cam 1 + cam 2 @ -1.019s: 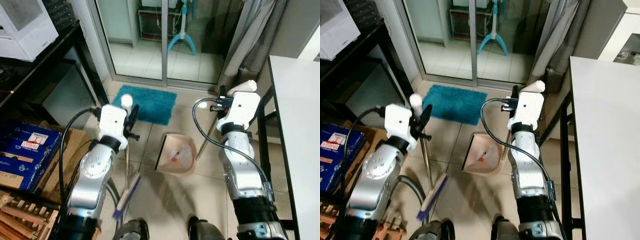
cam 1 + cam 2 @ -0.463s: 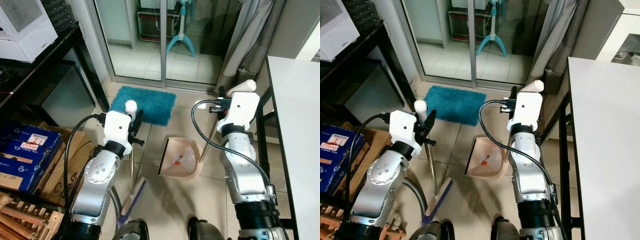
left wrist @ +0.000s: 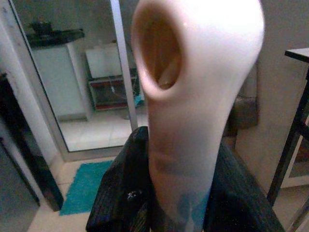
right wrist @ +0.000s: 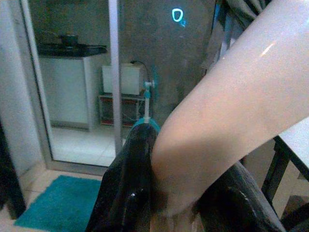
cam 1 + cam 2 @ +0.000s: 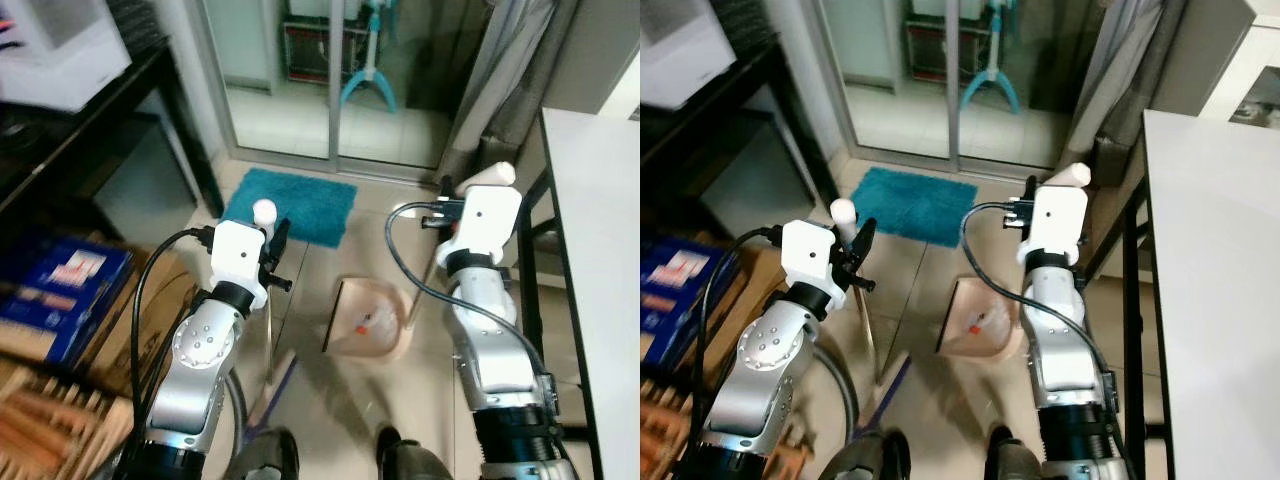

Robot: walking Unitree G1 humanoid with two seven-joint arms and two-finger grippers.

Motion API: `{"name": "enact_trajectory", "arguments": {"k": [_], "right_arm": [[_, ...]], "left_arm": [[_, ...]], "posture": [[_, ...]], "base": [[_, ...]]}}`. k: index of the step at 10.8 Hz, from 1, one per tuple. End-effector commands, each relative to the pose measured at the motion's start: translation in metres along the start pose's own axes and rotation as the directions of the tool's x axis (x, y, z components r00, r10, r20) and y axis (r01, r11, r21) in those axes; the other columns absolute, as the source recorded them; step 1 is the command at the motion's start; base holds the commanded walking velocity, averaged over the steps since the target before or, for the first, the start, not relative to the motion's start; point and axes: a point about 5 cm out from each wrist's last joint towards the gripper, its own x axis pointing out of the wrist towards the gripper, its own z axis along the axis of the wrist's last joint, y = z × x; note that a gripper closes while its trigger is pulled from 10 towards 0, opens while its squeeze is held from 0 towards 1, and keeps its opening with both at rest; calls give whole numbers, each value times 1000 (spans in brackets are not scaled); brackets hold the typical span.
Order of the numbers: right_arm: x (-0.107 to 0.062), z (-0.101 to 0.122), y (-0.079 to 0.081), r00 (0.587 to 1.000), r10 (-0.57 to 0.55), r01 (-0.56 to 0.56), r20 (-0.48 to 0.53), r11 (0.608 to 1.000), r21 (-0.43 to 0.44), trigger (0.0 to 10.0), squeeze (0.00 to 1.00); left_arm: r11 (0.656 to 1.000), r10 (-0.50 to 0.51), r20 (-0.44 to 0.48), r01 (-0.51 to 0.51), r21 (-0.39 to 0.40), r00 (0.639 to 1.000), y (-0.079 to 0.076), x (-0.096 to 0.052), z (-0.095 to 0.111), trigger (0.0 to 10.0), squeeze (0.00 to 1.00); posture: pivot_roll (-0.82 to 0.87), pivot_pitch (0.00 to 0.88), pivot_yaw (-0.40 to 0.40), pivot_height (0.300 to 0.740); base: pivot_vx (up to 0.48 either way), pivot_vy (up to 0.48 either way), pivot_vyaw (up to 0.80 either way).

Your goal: Sweep floor

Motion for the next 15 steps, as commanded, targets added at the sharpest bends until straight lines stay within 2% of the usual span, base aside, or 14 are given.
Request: {"name": "enact_trajectory", "arguments": {"k": [1, 9, 12, 15], "right_arm": [[1, 11, 0, 999, 2, -2, 43, 1000, 1, 10000, 0], [1, 16, 0, 998, 14, -12, 66, 999, -30, 10000, 0], [2, 18, 3, 996, 34, -30, 83, 998, -54, 10000, 0], [1, 19, 2, 996, 32, -27, 85, 998, -59, 10000, 0]], "left_arm": [[1000, 11, 25, -11, 12, 1000, 1, 0, 6, 10000, 0], [1000, 13, 32, -14, 2, 999, 0, 2, 6, 10000, 0], [1000, 19, 101, -17, -14, 995, 1, 11, 20, 10000, 0], [991, 15, 174, 8, -135, 985, -4, 18, 33, 10000, 0]], "posture": [[-27, 80, 57, 740], [-30, 82, 57, 740], [-29, 84, 57, 740], [-31, 83, 62, 740]], "base": [[-292, 0, 0], [-286, 0, 0], [-265, 0, 0], [0, 0, 0]]}}
